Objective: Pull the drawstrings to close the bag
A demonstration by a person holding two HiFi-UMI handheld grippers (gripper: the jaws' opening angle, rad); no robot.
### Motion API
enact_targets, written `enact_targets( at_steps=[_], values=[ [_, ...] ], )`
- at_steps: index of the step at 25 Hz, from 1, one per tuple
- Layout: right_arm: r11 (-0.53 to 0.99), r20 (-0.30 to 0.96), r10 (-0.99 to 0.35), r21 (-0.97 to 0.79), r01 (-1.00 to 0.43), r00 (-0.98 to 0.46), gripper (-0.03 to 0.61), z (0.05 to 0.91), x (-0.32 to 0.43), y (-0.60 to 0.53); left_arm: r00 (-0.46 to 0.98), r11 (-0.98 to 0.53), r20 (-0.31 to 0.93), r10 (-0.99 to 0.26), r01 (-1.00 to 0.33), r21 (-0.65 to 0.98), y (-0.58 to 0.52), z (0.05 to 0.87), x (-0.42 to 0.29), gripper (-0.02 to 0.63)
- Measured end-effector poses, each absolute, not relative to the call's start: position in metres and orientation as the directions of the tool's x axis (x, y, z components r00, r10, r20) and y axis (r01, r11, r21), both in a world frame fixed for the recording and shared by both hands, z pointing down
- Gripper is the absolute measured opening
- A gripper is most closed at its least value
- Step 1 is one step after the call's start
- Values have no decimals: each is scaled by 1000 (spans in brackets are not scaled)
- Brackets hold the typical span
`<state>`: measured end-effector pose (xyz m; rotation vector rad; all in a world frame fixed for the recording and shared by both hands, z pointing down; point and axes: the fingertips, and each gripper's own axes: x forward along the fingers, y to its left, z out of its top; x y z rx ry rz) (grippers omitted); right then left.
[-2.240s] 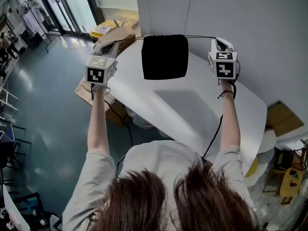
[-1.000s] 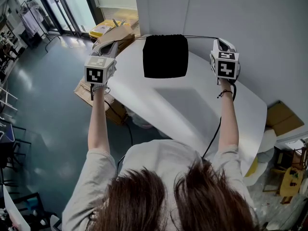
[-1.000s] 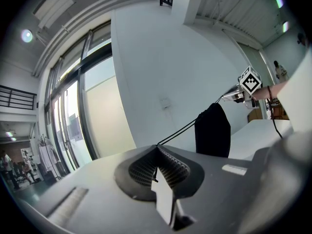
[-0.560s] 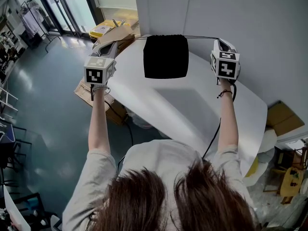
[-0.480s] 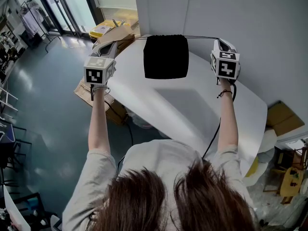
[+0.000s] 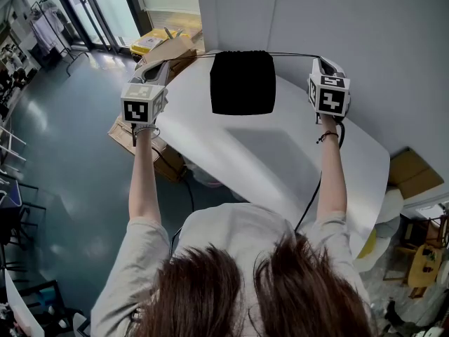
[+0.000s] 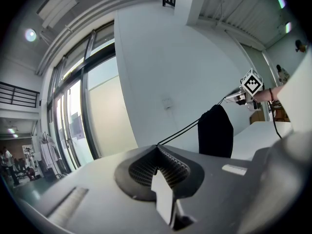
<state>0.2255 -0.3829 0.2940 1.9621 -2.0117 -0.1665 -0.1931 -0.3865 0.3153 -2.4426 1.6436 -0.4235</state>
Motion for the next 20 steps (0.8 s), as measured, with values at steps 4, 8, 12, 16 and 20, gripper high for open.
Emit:
enact_targets(
  at_steps=[4, 8, 12, 16, 20],
  values=[
    [48, 150, -989, 304, -951, -2, 15, 295, 225, -384, 351, -377, 137, -926, -881, -285, -387, 315, -195, 2],
    [46, 150, -989, 309, -950, 1, 15, 294, 226, -383, 347, -372, 136, -928, -885, -281, -387, 314, -197, 2],
    [43, 150, -989, 304, -952, 4, 15, 294, 227, -383, 344, -370, 138, -929, -885, -282, -388, 314, -198, 2],
    [42, 151, -989, 302, -952, 4, 15, 295, 227, -384, 345, -371, 139, -928, -888, -273, -391, 317, -199, 2],
    [41, 151, -988, 300, -953, 5, 15, 296, 227, -384, 349, -374, 137, -927, -889, -265, -391, 318, -200, 2]
  ],
)
